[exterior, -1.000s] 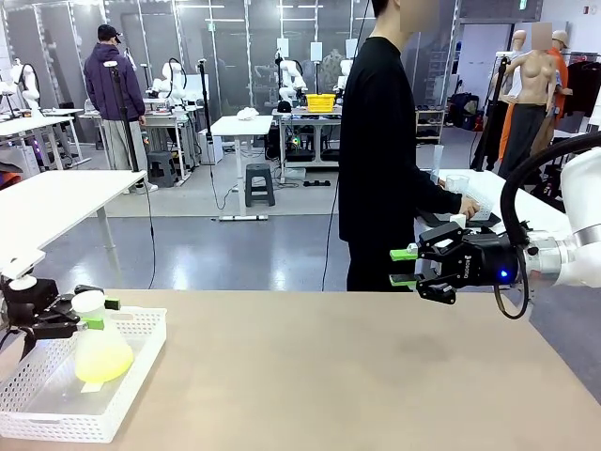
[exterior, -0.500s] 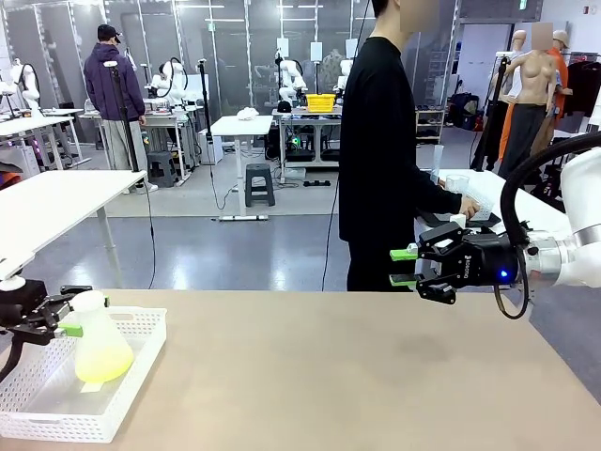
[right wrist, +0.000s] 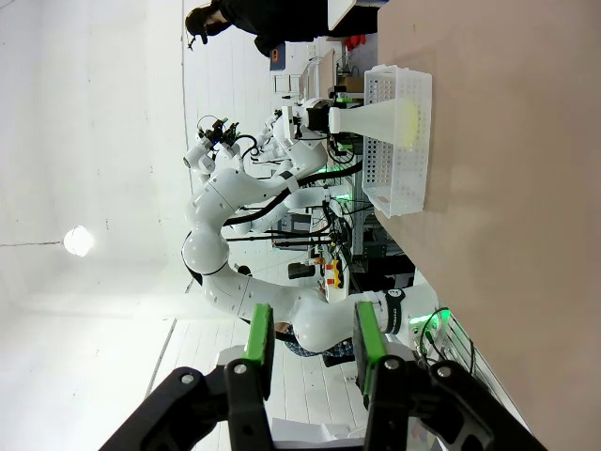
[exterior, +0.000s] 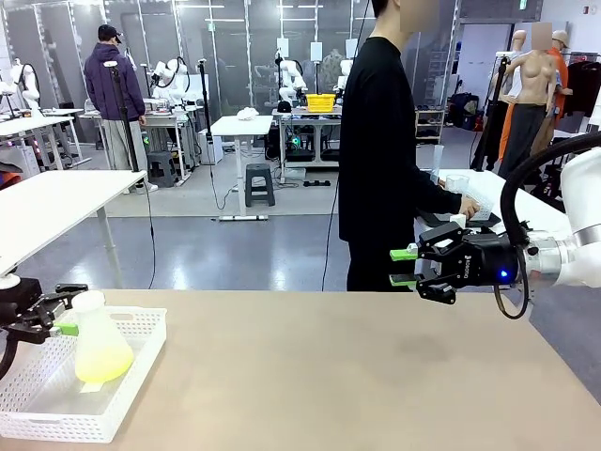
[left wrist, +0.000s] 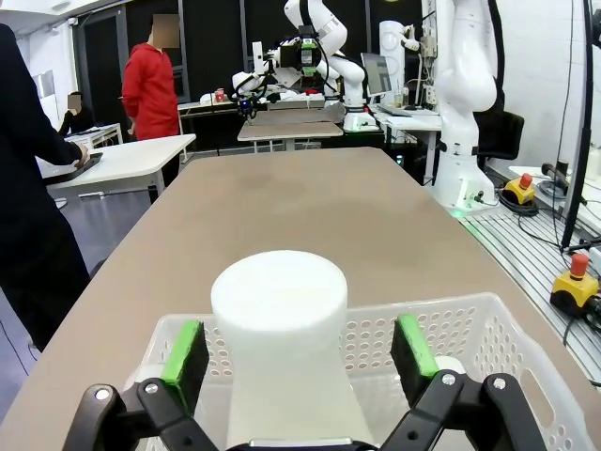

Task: Prepare the solutions needed for the experiment.
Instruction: When the human places the Big flask in the center of the table, pick up the Big flask and place it in the left Organizing basket.

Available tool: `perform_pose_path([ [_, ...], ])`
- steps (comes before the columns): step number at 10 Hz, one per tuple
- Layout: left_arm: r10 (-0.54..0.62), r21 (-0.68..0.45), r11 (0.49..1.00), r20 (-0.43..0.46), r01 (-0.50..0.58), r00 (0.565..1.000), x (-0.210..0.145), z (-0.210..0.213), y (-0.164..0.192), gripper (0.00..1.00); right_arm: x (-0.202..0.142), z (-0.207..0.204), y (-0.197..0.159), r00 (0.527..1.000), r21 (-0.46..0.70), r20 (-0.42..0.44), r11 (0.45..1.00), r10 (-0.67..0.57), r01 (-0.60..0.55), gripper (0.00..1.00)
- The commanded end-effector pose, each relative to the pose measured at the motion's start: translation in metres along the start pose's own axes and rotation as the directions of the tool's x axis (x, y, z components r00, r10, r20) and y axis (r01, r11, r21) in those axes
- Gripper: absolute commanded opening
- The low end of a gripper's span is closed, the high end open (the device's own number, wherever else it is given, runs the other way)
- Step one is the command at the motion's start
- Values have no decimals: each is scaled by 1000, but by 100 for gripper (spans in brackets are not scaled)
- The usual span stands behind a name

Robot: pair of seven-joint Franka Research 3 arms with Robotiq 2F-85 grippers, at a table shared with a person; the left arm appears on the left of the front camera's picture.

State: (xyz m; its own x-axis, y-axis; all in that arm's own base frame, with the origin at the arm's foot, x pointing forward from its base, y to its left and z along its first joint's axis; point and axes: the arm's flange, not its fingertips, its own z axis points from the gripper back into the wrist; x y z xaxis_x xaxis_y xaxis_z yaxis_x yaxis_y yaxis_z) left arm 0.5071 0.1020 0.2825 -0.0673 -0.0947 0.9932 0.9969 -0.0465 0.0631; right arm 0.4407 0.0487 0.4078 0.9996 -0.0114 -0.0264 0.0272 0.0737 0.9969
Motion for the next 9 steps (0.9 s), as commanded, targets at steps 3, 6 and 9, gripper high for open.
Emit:
perform_pose_path([
  [3, -2, -1, 1000, 0, 2, 1000, 0, 0, 1, 100, -2, 0, 1, 1000, -1, -5, 1000, 3, -3, 45],
  [6, -2, -1, 1000, 0, 2, 1000, 0, 0, 1, 100, -2, 0, 1, 1000, -1, -5, 1000, 3, -3, 45],
  [9, 7, 24, 1000, 5, -7, 1000, 4, 13, 0, 100, -2, 0, 1, 1000, -1, -5, 1000, 3, -3, 45],
])
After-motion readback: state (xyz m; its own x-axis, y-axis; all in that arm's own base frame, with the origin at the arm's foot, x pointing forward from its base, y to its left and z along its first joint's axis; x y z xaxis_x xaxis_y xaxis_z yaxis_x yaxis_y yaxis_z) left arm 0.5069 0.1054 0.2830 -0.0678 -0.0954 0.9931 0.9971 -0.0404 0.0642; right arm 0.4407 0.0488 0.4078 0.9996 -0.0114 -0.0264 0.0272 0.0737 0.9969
